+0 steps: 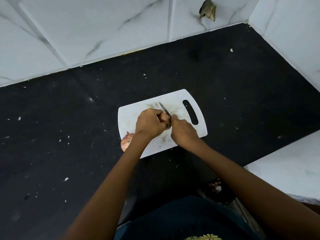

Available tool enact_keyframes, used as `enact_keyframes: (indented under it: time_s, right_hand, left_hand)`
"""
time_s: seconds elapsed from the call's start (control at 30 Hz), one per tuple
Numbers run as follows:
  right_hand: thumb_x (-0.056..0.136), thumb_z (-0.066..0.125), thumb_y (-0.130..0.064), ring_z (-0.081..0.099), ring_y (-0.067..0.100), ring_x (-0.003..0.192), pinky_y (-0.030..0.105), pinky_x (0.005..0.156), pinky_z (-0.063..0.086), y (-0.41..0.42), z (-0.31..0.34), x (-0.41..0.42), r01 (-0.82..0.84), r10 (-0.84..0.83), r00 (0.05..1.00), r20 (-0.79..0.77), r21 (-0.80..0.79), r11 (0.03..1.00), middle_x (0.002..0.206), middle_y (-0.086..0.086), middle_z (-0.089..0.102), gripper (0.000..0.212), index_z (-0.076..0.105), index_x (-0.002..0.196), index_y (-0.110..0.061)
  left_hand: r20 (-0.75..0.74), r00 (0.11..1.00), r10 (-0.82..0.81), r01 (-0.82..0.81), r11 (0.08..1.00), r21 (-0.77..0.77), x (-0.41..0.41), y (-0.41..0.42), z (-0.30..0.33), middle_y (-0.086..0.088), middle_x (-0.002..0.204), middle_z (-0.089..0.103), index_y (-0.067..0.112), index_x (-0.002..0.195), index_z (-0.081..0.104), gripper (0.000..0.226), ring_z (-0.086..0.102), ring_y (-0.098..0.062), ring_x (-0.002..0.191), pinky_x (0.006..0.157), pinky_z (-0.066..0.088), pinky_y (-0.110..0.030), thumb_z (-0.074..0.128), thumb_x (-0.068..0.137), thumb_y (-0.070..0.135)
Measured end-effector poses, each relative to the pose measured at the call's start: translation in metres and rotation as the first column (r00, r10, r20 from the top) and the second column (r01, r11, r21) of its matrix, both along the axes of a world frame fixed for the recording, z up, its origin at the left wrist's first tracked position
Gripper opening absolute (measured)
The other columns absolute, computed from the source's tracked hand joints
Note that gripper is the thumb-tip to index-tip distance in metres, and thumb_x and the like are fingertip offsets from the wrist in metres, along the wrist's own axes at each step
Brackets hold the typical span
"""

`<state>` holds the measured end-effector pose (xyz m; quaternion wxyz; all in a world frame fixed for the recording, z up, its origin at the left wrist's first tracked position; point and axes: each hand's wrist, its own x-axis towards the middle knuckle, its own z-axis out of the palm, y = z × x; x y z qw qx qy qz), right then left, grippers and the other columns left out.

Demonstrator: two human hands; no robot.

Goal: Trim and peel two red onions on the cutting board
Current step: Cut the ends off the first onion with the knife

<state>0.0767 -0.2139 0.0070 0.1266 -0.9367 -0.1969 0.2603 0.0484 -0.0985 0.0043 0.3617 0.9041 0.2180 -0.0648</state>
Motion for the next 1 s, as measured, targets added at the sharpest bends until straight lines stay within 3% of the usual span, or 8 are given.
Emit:
enact_keyframes:
  time_s: [0.17, 0.27, 0.33, 0.4, 0.57, 0.7, 1.0]
  right_hand:
    - [0.093, 0.04, -0.006, 0.058, 0.029, 0.085, 0.038, 0.067, 0.043, -0.007, -0.01, -0.002, 0.028, -0.028, 0.999, -0.016, 0.03, 0.999, 0.097, 0.014, 0.059, 0.027, 0.04, 0.12, -0.009]
    - [0.099, 0.035, -0.014, 0.059, 0.026, 0.076, 0.036, 0.065, 0.047, -0.017, -0.014, -0.003, 0.108, -0.091, 0.991, -0.095, 0.183, 0.977, 0.087, 0.012, 0.058, 0.019, 0.046, 0.112, -0.007]
    - [0.102, 0.031, -0.021, 0.055, 0.012, 0.049, 0.022, 0.047, 0.043, -0.021, -0.01, -0.002, 0.215, -0.149, 0.962, -0.228, 0.298, 0.93, 0.071, 0.01, 0.058, 0.024, 0.05, 0.103, -0.006]
    - [0.103, 0.029, -0.028, 0.04, 0.005, 0.029, 0.016, 0.033, 0.03, -0.022, -0.006, -0.001, 0.332, -0.209, 0.915, -0.346, 0.35, 0.876, 0.06, 0.012, 0.058, 0.033, 0.053, 0.097, -0.006]
    - [0.102, 0.025, -0.036, 0.033, 0.015, 0.036, 0.019, 0.036, 0.025, -0.02, -0.004, -0.005, 0.582, -0.326, 0.749, -0.577, 0.338, 0.74, 0.057, 0.014, 0.064, 0.053, 0.063, 0.088, -0.001]
    - [0.101, 0.028, -0.038, 0.034, 0.012, 0.039, 0.02, 0.039, 0.024, -0.024, -0.001, -0.003, 0.665, -0.347, 0.65, -0.676, 0.285, 0.691, 0.063, 0.014, 0.064, 0.055, 0.067, 0.088, -0.002]
    - [0.097, 0.048, -0.029, 0.04, 0.013, 0.047, 0.024, 0.041, 0.03, -0.034, -0.009, 0.001, 0.72, -0.377, 0.639, -0.671, 0.35, 0.599, 0.062, 0.007, 0.054, 0.031, 0.064, 0.095, -0.003]
  left_hand:
    - [-0.001, 1.0, 0.003, -0.003, 1.0, -0.03, 0.001, 0.002, 0.003, -0.002, 0.103, 0.072, 0.014, 0.108, 0.072, 0.033, 0.062, -0.015, 0.095, 0.076, 0.042, -0.022, 0.078, 0.075, 0.018]
    - [0.007, 1.0, -0.015, 0.016, 0.998, -0.068, -0.001, 0.006, 0.003, -0.003, 0.109, 0.071, 0.015, 0.112, 0.07, 0.04, 0.06, -0.017, 0.1, 0.079, 0.041, -0.021, 0.081, 0.074, 0.017]
    - [0.009, 0.999, -0.037, 0.037, 0.996, -0.087, -0.002, 0.01, 0.002, -0.003, 0.111, 0.07, 0.016, 0.115, 0.069, 0.044, 0.061, -0.018, 0.103, 0.081, 0.042, -0.021, 0.081, 0.073, 0.019]
    - [0.009, 0.999, -0.053, 0.054, 0.996, -0.072, -0.002, 0.013, -0.001, -0.002, 0.117, 0.068, 0.017, 0.123, 0.065, 0.05, 0.061, -0.018, 0.106, 0.083, 0.042, -0.02, 0.08, 0.075, 0.023]
    - [0.05, 0.996, -0.074, 0.076, 0.997, -0.033, -0.011, 0.012, -0.009, -0.003, 0.124, 0.063, 0.019, 0.132, 0.052, 0.052, 0.059, -0.019, 0.108, 0.088, 0.045, -0.024, 0.069, 0.085, 0.032]
    - [0.004, 0.996, -0.09, 0.09, 0.996, 0.01, -0.015, 0.009, -0.017, -0.004, 0.134, 0.055, 0.018, 0.142, 0.04, 0.067, 0.052, -0.022, 0.118, 0.095, 0.043, -0.03, 0.069, 0.085, 0.036]
    - [-0.016, 0.991, -0.129, 0.13, 0.991, 0.035, -0.015, 0.018, -0.019, -0.008, 0.123, 0.058, 0.016, 0.134, 0.05, 0.067, 0.054, -0.022, 0.109, 0.092, 0.046, -0.032, 0.078, 0.075, 0.034]
